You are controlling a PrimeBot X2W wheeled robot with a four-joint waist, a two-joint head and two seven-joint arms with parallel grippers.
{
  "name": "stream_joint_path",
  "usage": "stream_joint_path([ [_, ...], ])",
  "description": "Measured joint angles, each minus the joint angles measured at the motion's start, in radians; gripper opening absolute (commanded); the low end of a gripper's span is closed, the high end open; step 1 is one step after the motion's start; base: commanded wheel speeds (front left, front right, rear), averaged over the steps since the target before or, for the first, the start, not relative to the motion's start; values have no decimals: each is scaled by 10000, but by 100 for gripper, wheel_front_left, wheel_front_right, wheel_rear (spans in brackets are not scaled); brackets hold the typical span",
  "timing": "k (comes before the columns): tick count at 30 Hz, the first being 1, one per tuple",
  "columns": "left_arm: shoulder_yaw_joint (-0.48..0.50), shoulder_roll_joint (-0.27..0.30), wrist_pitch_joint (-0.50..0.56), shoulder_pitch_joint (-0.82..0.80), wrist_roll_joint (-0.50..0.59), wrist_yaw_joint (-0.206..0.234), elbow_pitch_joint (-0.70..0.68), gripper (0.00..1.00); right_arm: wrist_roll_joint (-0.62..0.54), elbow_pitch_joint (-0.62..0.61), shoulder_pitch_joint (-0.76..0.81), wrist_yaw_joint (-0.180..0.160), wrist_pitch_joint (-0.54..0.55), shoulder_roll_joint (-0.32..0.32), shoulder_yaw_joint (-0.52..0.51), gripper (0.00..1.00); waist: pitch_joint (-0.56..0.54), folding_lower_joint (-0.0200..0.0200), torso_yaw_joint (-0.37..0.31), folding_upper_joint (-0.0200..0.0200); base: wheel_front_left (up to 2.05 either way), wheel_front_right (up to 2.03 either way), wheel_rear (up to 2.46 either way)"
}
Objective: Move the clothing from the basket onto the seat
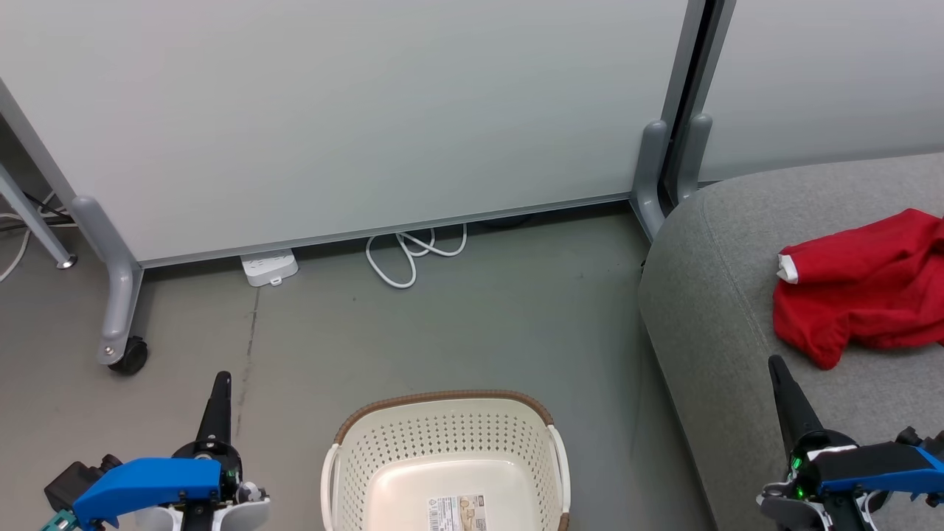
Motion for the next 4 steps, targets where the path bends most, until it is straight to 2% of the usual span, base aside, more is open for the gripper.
stream_joint_path([
  [4, 77, -13, 84, -21, -274, 0, -58, 0, 326, -27, -48, -2, 48, -4, -19, 0, 10, 0, -21, 0, 0, 0, 0],
])
